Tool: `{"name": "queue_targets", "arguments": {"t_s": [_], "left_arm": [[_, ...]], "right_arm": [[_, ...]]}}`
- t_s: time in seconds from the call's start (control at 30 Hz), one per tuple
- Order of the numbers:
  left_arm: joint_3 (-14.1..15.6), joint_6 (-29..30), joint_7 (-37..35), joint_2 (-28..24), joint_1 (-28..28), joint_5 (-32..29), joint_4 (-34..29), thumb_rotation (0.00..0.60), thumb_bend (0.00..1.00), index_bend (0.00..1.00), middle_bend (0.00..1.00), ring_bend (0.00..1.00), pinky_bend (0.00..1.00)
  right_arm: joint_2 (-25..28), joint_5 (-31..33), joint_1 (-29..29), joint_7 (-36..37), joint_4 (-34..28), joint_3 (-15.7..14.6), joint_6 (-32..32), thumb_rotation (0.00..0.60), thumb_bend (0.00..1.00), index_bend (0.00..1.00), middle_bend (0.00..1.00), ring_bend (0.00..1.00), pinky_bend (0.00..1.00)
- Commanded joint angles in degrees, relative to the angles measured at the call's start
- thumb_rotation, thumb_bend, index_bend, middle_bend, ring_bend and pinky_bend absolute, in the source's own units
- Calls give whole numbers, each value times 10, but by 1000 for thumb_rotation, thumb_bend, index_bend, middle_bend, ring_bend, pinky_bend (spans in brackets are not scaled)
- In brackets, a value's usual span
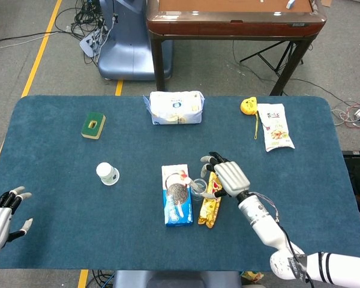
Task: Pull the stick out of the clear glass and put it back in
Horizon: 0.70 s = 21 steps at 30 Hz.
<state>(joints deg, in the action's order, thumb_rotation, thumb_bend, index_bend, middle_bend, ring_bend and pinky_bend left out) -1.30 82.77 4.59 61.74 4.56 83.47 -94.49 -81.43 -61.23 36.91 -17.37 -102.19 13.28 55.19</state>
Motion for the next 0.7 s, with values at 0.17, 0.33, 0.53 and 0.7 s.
{"name": "queue_targets", "arguments": {"t_s": [0.17,0.33,0.53,0.7], "left_arm": [[0,1,-3,-2,-1,1,-1,600,326,252,156,149,357],[0,3,-6,-3,-2,2,-1,600,326,251,156,148,357],[0,5,-7,-4,-3,3,-1,600,326,251,156,148,357],[0,6,-7,-4,-3,4,-2,600,326,251,156,148,357]], "right_arm": [[-16,15,15,-3,11,-3,-3,600,74,477,206,84,239],[-22,20,22,-3,16,-5,-2,600,143,480,206,84,239],[-30,27,30,-6,21,-7,1,600,207,488,206,85,239],[-35,33,35,-3,26,-8,1,600,269,494,206,84,238]]}}
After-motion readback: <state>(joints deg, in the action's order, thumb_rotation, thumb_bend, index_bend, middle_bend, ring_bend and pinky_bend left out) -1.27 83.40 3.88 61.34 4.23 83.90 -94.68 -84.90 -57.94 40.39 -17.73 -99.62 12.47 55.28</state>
